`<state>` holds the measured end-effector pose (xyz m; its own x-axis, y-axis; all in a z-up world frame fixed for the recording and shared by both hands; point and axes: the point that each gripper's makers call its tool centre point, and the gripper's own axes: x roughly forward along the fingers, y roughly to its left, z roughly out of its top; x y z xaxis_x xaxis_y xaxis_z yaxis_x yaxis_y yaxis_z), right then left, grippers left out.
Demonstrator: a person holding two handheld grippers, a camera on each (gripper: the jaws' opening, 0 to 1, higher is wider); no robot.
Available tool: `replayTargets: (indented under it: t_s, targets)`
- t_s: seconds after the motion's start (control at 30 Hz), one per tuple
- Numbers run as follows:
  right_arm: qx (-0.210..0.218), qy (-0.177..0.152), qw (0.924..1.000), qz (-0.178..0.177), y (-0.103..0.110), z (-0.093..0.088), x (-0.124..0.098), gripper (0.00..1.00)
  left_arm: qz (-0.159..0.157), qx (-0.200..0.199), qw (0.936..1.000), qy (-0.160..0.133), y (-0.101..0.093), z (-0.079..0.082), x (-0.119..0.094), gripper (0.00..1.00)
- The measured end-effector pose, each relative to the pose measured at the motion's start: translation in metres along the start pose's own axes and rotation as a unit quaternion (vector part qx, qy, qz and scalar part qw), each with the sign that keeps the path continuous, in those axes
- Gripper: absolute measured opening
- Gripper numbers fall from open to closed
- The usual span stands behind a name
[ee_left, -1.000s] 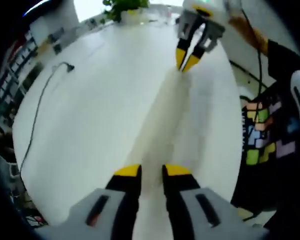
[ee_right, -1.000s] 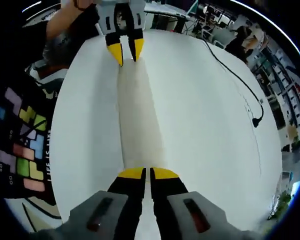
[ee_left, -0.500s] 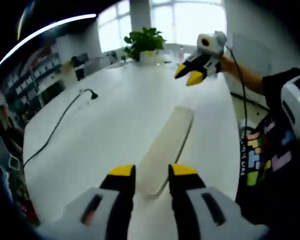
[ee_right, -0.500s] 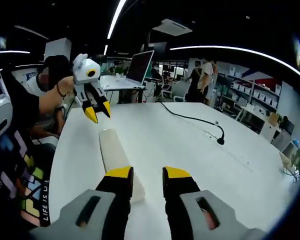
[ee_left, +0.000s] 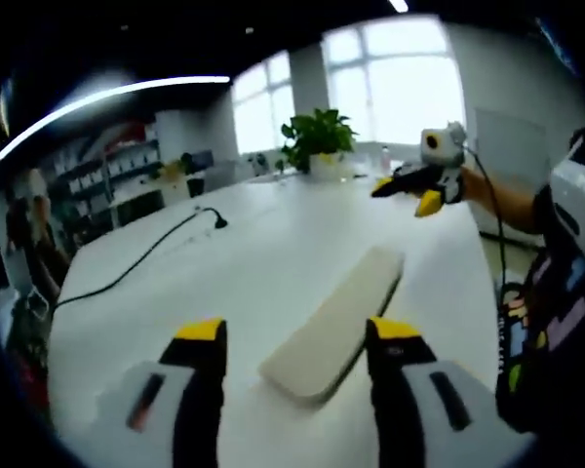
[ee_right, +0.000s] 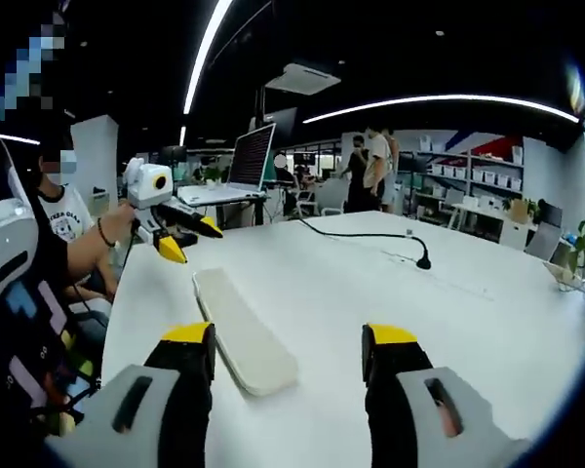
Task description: Arrange the utensils inside the cutlery case until each visible utensil rests in its matching compartment.
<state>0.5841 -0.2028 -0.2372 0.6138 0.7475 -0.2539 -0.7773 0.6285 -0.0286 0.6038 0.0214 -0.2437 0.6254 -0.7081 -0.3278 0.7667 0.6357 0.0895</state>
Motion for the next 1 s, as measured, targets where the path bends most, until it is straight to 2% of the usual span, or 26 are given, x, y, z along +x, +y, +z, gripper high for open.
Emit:
replayTargets:
  t_s: [0.03,0.07,0.13,0.23,0.33,0.47,0.57,0.6,0.67,0.73,0.8,0.9,1.0]
  targets:
    - [-0.003,-0.008,0.9999,-0.009,-0.001,-0.002,0.000,0.84,0.012,0.004,0.9998,-0.013,0.002,-0.001,0.001,0.81]
    - [-0.003,-0.010,0.9999,-0.013,-0.001,-0.003,0.001,0.91,0.021,0.005,0.9997,-0.012,0.002,-0.006,0.000,0.86]
    - [-0.012,-0.016,0.9997,-0.016,0.002,-0.009,0.000,0.94,0.034,-0.007,0.9993,-0.015,0.001,-0.013,-0.002,0.88]
    - [-0.007,-0.011,0.9994,-0.032,0.002,-0.017,0.000,0.99,0.056,-0.031,0.9963,-0.057,0.003,-0.010,-0.006,1.00]
    - [-0.011,0.002,0.9991,-0.041,0.004,-0.026,-0.001,0.99,0.064,-0.027,0.9960,-0.055,-0.002,-0.018,-0.006,1.00]
    - [0.001,0.006,0.9992,-0.039,0.009,-0.032,-0.002,0.99,0.058,-0.026,0.9971,-0.041,-0.015,-0.033,-0.002,1.00]
    - [0.008,0.026,0.9992,-0.031,0.017,-0.041,0.002,0.98,0.043,-0.053,0.9970,-0.038,-0.026,-0.040,0.004,0.98]
    - [0.019,0.042,0.9985,-0.029,0.020,-0.048,0.003,0.93,0.037,-0.070,0.9963,-0.034,-0.029,-0.043,0.006,0.96]
    - [0.056,0.040,0.9971,-0.033,0.022,-0.050,0.008,0.88,0.031,-0.099,0.9941,-0.029,-0.031,-0.048,0.009,0.92]
    - [0.074,0.035,0.9965,-0.015,0.030,-0.051,0.013,0.87,0.035,-0.106,0.9934,-0.027,-0.028,-0.052,0.010,0.92]
    - [0.071,0.044,0.9965,-0.009,0.035,-0.055,0.017,0.86,0.046,-0.101,0.9936,-0.022,-0.024,-0.054,0.008,0.92]
    - [0.026,0.084,0.9959,-0.022,0.034,-0.067,0.022,0.83,0.042,-0.113,0.9925,-0.023,-0.026,-0.054,0.011,0.89]
    - [0.013,0.093,0.9952,-0.027,0.034,-0.070,0.030,0.78,0.041,-0.120,0.9917,-0.023,-0.028,-0.055,0.016,0.85]
